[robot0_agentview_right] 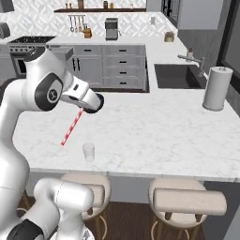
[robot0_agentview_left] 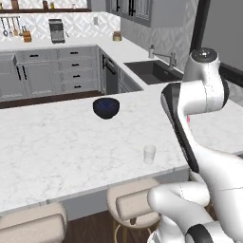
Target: Take a straw from the drawer in front and place it inside the glass cup on the dining counter.
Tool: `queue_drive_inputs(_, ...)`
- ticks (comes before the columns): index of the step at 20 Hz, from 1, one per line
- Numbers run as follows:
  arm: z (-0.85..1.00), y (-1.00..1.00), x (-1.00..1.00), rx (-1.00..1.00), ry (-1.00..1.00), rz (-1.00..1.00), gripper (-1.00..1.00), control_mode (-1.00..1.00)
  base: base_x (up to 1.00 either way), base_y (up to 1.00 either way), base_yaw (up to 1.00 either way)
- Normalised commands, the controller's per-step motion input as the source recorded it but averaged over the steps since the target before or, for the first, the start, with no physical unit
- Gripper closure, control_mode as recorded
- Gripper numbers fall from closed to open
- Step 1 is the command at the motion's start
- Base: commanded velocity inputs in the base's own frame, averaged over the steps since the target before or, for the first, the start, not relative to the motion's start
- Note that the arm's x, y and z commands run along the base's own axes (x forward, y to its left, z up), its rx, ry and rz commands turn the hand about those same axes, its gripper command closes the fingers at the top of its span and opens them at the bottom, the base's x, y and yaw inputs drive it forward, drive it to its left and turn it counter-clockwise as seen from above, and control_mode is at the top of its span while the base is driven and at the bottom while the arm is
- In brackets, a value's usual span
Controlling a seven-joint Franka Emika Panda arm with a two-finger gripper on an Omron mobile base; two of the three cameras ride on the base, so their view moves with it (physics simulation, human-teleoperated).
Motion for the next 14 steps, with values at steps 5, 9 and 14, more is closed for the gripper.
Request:
queue_drive_inputs(5, 0.28, -0.19, 0.0, 0.11, -0.35, 0.59, 1.0, -1.0, 0.0, 0.0, 0.0)
queue_drive_inputs(9, 0.03, -0.13, 0.11, 0.11, -0.29, 0.64, 1.0, -1.0, 0.0, 0.0, 0.0)
queue_drive_inputs(14, 0.0, -0.02, 0.3, 0.17, -0.15, 0.57, 1.0, -1.0, 0.0, 0.0, 0.0)
